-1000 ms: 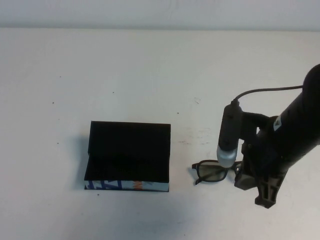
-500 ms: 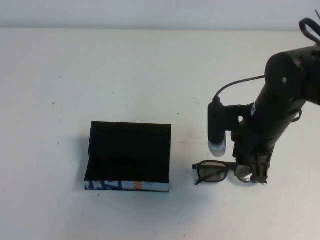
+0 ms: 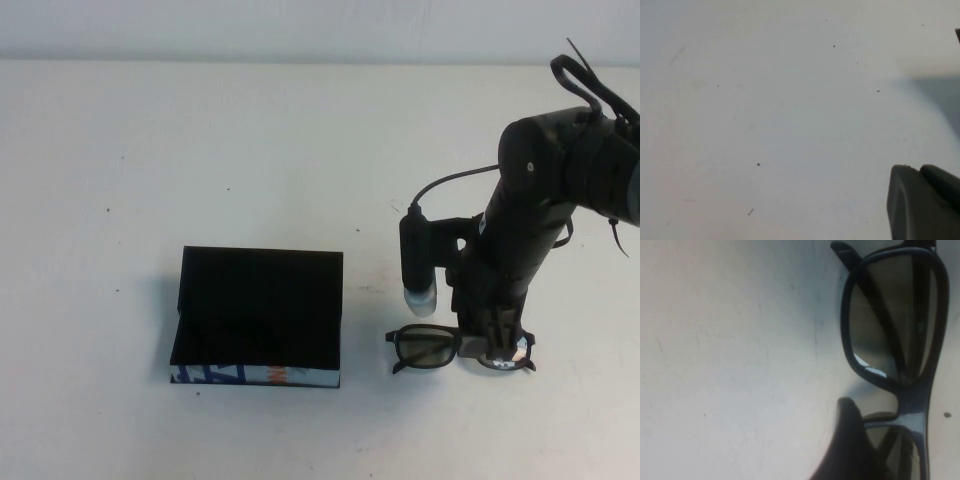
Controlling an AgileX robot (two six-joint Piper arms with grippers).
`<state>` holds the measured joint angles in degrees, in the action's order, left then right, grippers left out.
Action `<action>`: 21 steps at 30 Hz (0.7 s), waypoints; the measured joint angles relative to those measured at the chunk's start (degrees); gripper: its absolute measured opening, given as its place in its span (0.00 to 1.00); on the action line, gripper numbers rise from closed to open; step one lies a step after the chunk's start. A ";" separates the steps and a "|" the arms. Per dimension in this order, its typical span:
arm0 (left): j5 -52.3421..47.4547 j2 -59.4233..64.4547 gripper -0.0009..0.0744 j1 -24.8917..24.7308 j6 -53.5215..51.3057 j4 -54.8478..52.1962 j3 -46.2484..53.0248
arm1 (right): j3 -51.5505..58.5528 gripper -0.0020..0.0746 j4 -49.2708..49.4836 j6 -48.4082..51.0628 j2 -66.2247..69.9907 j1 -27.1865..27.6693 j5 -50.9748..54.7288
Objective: Return glasses to glasses case
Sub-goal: Pick up the glasses from the table
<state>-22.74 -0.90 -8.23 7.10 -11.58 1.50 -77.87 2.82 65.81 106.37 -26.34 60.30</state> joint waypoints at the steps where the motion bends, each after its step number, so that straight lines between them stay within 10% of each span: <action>1: 0.00 0.00 0.01 0.00 0.00 0.00 0.00 | -0.35 0.56 0.00 0.05 0.25 0.00 0.00; 21: 0.00 0.00 0.01 0.00 0.00 0.00 0.00 | -1.06 0.56 -0.32 2.01 3.02 0.00 0.19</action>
<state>-22.74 -0.90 -8.23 7.10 -11.58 1.50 -78.94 2.50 67.82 109.40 -26.34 60.49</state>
